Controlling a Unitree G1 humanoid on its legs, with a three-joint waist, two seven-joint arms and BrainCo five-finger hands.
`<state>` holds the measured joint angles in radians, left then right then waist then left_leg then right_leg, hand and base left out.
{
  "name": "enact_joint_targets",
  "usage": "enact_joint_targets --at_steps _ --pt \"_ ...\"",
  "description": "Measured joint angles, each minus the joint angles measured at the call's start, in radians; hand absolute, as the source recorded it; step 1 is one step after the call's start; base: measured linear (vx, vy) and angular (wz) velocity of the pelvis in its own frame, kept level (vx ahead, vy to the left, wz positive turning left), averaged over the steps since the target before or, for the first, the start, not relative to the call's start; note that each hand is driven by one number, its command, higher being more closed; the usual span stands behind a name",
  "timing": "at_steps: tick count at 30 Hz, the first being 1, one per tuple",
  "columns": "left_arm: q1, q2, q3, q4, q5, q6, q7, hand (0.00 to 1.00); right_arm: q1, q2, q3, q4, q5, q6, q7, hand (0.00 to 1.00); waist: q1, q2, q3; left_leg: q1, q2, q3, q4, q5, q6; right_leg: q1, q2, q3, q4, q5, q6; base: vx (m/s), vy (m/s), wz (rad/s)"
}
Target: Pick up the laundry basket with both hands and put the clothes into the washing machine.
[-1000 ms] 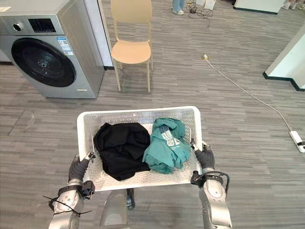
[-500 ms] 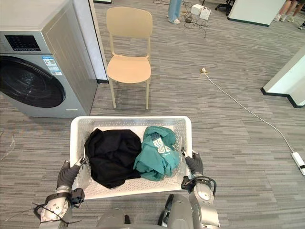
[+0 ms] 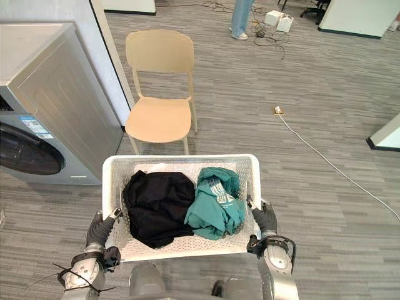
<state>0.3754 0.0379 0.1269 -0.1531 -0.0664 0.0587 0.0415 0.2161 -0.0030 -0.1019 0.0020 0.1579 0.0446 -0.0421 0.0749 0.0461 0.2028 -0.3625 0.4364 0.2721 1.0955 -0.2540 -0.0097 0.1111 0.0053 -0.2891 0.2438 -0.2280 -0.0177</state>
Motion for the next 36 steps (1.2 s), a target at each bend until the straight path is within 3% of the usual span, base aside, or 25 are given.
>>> enact_joint_targets --at_steps 1,2,4,5,6,8,10,12,13,14,15,17,19,21,23,25,26,28,29,31,32,33,34,35,36 --pt "-0.005 -0.001 0.004 0.000 -0.002 0.000 0.000 1.00 -0.012 -0.001 0.000 0.004 0.000 0.000 0.000 1.00 0.001 -0.005 0.002 -0.022 -0.021 0.015 -0.071 -0.007 -0.011 0.021 -0.007 -0.005 -0.019 0.000 0.000 0.47 0.102 0.17" --pt "-0.013 -0.007 0.010 0.000 -0.003 -0.004 0.001 1.00 -0.035 -0.005 0.000 0.013 0.000 0.000 0.001 1.00 0.010 -0.015 0.006 -0.058 -0.066 0.042 -0.242 -0.003 -0.016 0.056 -0.024 -0.021 -0.042 0.000 0.001 0.47 0.162 0.09" --pt "-0.019 -0.023 0.022 0.000 -0.003 -0.004 0.002 1.00 -0.054 -0.013 0.002 0.014 -0.001 0.000 0.002 1.00 0.029 -0.019 0.009 -0.098 -0.124 0.035 -0.498 0.043 -0.068 0.109 -0.047 -0.036 -0.070 -0.006 0.011 0.55 0.248 -0.09" --pt "-0.023 -0.027 0.032 -0.001 -0.003 -0.006 0.002 1.00 -0.061 -0.010 0.006 0.017 -0.002 -0.001 0.004 1.00 0.050 -0.031 0.010 -0.079 -0.168 0.023 -0.611 0.215 -0.036 0.146 -0.075 -0.038 -0.086 -0.021 0.041 0.53 0.253 0.06" --pt "-0.042 -0.012 0.043 -0.001 -0.001 -0.006 0.004 1.00 -0.077 0.007 0.006 0.033 -0.002 -0.003 0.003 1.00 0.043 -0.072 0.004 -0.084 -0.223 0.028 -0.594 0.210 0.051 0.165 -0.108 -0.043 -0.104 -0.004 0.085 0.55 0.243 0.24" --pt "-0.074 -0.014 0.059 -0.005 -0.001 -0.006 0.008 1.00 -0.114 0.005 0.004 0.033 -0.002 -0.008 0.001 1.00 0.040 -0.075 0.010 -0.133 -0.226 0.024 -0.470 0.153 0.121 0.166 -0.123 -0.035 -0.084 0.039 0.129 0.55 0.287 0.33" --pt "-0.085 -0.017 0.070 -0.011 -0.001 -0.007 0.012 1.00 -0.139 0.008 0.004 0.034 -0.004 -0.008 0.002 1.00 0.051 -0.076 0.013 -0.125 -0.228 0.023 -0.366 0.073 0.145 0.170 -0.152 -0.037 0.012 0.062 0.164 0.53 0.326 0.20" --pt "-0.074 -0.009 0.069 -0.043 -0.001 -0.013 0.012 1.00 -0.132 0.024 0.003 0.033 -0.004 -0.020 0.002 1.00 0.047 -0.072 0.015 -0.062 -0.241 0.010 -0.346 -0.039 0.119 0.109 -0.191 0.007 0.258 0.109 0.205 0.44 0.291 0.29" --pt "-0.071 0.011 0.066 -0.045 -0.001 -0.025 0.012 1.00 -0.120 0.039 0.003 0.033 -0.005 -0.036 0.002 1.00 0.040 -0.078 0.015 -0.033 -0.258 0.002 -0.341 -0.096 0.107 0.032 -0.220 0.053 0.459 0.188 0.200 0.38 0.215 0.34" --pt "-0.071 0.029 0.063 -0.044 -0.001 -0.025 0.015 1.00 -0.111 0.052 0.003 0.033 -0.005 -0.038 0.002 1.00 0.037 -0.075 0.018 -0.018 -0.272 0.001 -0.339 -0.123 0.101 -0.053 -0.242 0.082 0.636 0.204 0.197 0.42 0.198 0.40" --pt "-0.062 0.041 0.061 -0.044 -0.001 -0.024 0.019 1.00 -0.100 0.066 0.003 0.034 -0.012 -0.035 0.002 1.00 0.029 -0.081 0.018 0.017 -0.285 -0.004 -0.342 -0.150 0.106 -0.153 -0.250 0.096 0.826 0.191 0.190 0.33 0.132 0.26" --pt "-0.031 0.046 0.050 -0.044 0.001 -0.022 0.022 1.00 -0.075 0.071 0.010 0.044 -0.014 -0.033 0.002 1.00 0.015 -0.055 0.034 0.103 -0.298 -0.005 -0.382 -0.168 0.112 -0.240 -0.240 0.080 0.919 0.142 0.171 0.36 0.140 0.18" --pt "0.002 0.051 0.029 -0.044 0.003 -0.021 0.025 1.00 -0.040 0.072 0.011 0.044 -0.014 -0.034 0.002 1.00 0.001 -0.044 0.039 0.186 -0.323 0.002 -0.452 -0.172 0.110 -0.313 -0.233 0.026 0.867 0.066 0.132 0.38 0.109 0.11" --pt "0.010 0.055 0.016 -0.044 0.004 -0.020 0.024 1.00 -0.015 0.070 0.009 0.038 -0.013 -0.036 0.002 1.00 -0.011 -0.045 0.035 0.261 -0.343 0.009 -0.521 -0.170 0.097 -0.373 -0.210 -0.067 0.628 0.000 0.101 0.37 0.026 0.03" --pt "0.006 0.058 0.007 -0.042 0.004 -0.020 0.024 1.00 -0.008 0.064 0.002 0.035 -0.012 -0.037 0.002 1.00 -0.029 -0.047 0.031 0.290 -0.351 0.002 -0.541 -0.170 0.090 -0.395 -0.175 -0.095 0.407 0.002 0.090 0.35 -0.013 0.20" --pt "0.000 0.062 -0.006 -0.041 0.004 -0.020 0.025 1.00 0.017 0.061 -0.004 0.013 -0.011 -0.038 0.002 1.00 -0.038 -0.050 0.027 0.308 -0.357 -0.006 -0.535 -0.188 0.056 -0.390 -0.126 -0.081 0.228 0.074 0.048 0.37 -0.045 0.44" --pt "-0.005 0.053 -0.015 -0.027 0.005 -0.020 0.024 1.00 0.030 0.059 -0.007 0.013 -0.010 -0.037 -0.001 1.00 -0.048 -0.037 0.025 0.318 -0.342 -0.029 -0.508 -0.198 0.038 -0.361 -0.110 -0.073 0.220 0.112 0.009 0.49 -0.066 0.38" --pt "0.005 0.039 -0.016 -0.027 0.009 -0.019 0.024 1.00 0.038 0.042 -0.003 0.003 -0.010 -0.035 -0.002 1.00 -0.050 -0.015 0.019 0.263 -0.275 -0.043 -0.333 -0.169 -0.007 -0.310 -0.073 -0.101 0.184 0.084 0.000 0.49 -0.054 0.23" --pt "0.003 0.035 -0.015 -0.028 0.009 -0.019 0.024 1.00 0.040 0.037 0.005 -0.017 -0.008 -0.028 -0.004 1.00 -0.043 -0.011 0.022 0.173 -0.214 -0.053 -0.134 -0.084 -0.019 -0.267 -0.050 -0.104 0.155 0.074 -0.014 0.30 -0.009 -0.02" --pt "0.001 0.030 -0.022 -0.028 0.009 -0.018 0.024 1.00 0.047 0.030 0.001 -0.038 -0.007 -0.025 -0.012 1.00 -0.012 -0.025 0.020 0.090 -0.155 -0.062 -0.052 -0.095 -0.010 -0.195 -0.031 -0.091 0.095 0.073 -0.016 0.36 0.020 -0.13" --pt "-0.005 0.027 -0.032 -0.028 0.009 -0.019 0.024 1.00 0.046 0.026 -0.008 -0.043 -0.007 -0.026 -0.017 1.00 -0.004 -0.038 0.016 0.056 -0.154 -0.085 -0.097 -0.095 -0.010 -0.171 -0.039 -0.084 0.069 0.075 -0.014 0.42 0.073 -0.22" --pt "-0.012 0.023 -0.038 -0.028 0.008 -0.024 0.024 1.00 0.028 0.015 -0.016 -0.042 -0.007 -0.026 -0.018 1.00 -0.003 -0.052 0.012 0.021 -0.160 -0.124 -0.250 -0.092 -0.017 -0.142 -0.057 -0.062 0.035 0.085 0.004 0.32 0.099 -0.29" --pt "-0.014 0.020 -0.038 -0.028 0.007 -0.026 0.025 1.00 0.017 0.011 -0.016 -0.038 -0.007 -0.026 -0.018 1.00 -0.002 -0.052 0.012 0.019 -0.160 -0.142 -0.340 -0.084 -0.030 -0.138 -0.063 -0.054 0.030 0.088 0.009 0.30 0.185 -0.41" --pt "-0.017 0.016 -0.038 -0.029 0.007 -0.027 0.025 1.00 0.009 0.006 -0.018 -0.030 -0.007 -0.029 -0.017 1.00 -0.002 -0.042 0.009 0.036 -0.158 -0.156 -0.482 -0.034 -0.071 -0.137 -0.062 -0.043 0.031 0.092 0.019 0.27 0.241 -0.51" --pt "-0.025 0.019 -0.036 -0.015 0.008 -0.027 0.025 1.00 0.006 0.015 -0.021 -0.009 -0.007 -0.030 -0.017 1.00 -0.002 -0.047 0.006 0.056 -0.164 -0.153 -0.564 0.082 -0.081 -0.127 -0.077 -0.008 0.036 0.073 0.067 0.30 0.272 -0.41"
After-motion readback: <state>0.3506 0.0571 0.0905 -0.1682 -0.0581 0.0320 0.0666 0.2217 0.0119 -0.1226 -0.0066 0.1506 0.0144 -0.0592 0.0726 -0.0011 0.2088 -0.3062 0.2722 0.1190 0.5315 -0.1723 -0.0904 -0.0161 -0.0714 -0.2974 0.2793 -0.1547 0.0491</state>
